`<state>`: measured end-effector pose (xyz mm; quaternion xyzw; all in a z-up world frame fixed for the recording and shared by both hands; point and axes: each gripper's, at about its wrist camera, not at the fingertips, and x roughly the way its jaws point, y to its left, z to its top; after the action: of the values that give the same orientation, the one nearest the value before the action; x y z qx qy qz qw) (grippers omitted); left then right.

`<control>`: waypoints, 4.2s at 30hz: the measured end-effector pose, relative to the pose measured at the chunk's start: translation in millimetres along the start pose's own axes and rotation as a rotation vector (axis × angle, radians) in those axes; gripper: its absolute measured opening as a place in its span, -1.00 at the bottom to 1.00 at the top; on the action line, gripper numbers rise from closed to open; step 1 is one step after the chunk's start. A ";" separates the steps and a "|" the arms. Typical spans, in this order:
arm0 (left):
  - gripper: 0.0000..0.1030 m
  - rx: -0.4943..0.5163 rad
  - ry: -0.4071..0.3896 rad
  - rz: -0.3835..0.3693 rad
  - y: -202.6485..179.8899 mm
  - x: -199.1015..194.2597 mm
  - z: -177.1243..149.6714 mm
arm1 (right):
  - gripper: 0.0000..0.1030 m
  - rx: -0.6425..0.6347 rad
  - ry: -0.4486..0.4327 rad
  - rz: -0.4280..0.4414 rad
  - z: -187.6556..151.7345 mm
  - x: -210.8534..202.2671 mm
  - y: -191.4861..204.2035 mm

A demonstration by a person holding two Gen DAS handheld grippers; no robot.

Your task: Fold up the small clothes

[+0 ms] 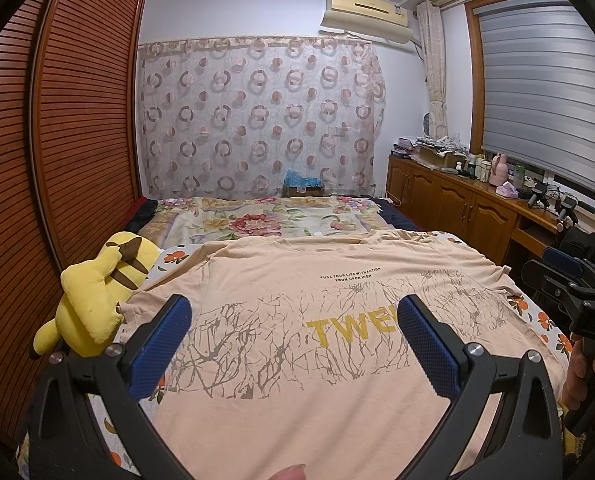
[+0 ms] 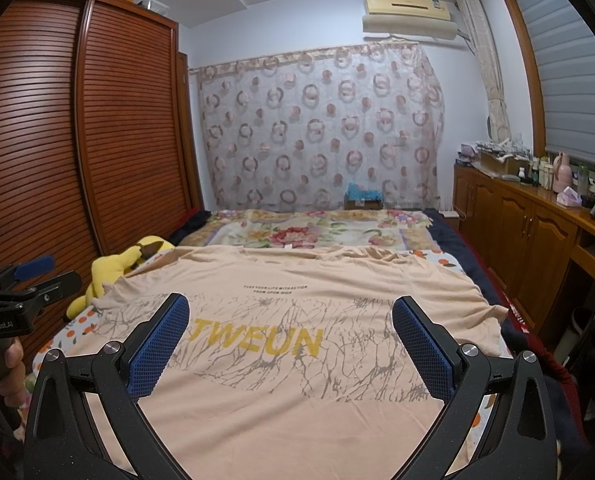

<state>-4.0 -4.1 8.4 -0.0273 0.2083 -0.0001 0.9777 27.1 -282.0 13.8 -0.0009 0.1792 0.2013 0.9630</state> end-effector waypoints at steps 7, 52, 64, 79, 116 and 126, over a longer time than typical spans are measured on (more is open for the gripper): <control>1.00 0.001 -0.001 0.001 -1.0 -1.3 1.1 | 1.00 0.000 0.000 0.000 0.1 0.0 -0.1; 0.90 -0.125 0.288 0.103 180.6 129.0 0.6 | 1.00 -0.142 0.346 0.211 11.3 176.3 22.0; 0.04 -0.284 0.446 0.113 235.2 167.5 -20.1 | 1.00 -0.106 0.473 0.270 4.4 236.2 22.3; -0.64 -0.255 0.542 0.117 239.3 183.4 -20.1 | 1.00 -0.111 0.531 0.294 -2.3 259.5 19.3; 0.06 -0.022 0.411 -0.113 118.1 178.4 34.5 | 0.88 -0.071 0.469 0.235 9.0 230.6 -10.6; 0.08 -0.100 0.522 0.023 170.6 189.4 -30.5 | 0.27 -0.205 0.478 0.450 13.2 256.1 68.4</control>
<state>154.6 162.4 -105.7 -0.0725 0.4534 0.0143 0.8883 224.1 -119.0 -57.5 -0.1053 0.3741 0.4199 0.8202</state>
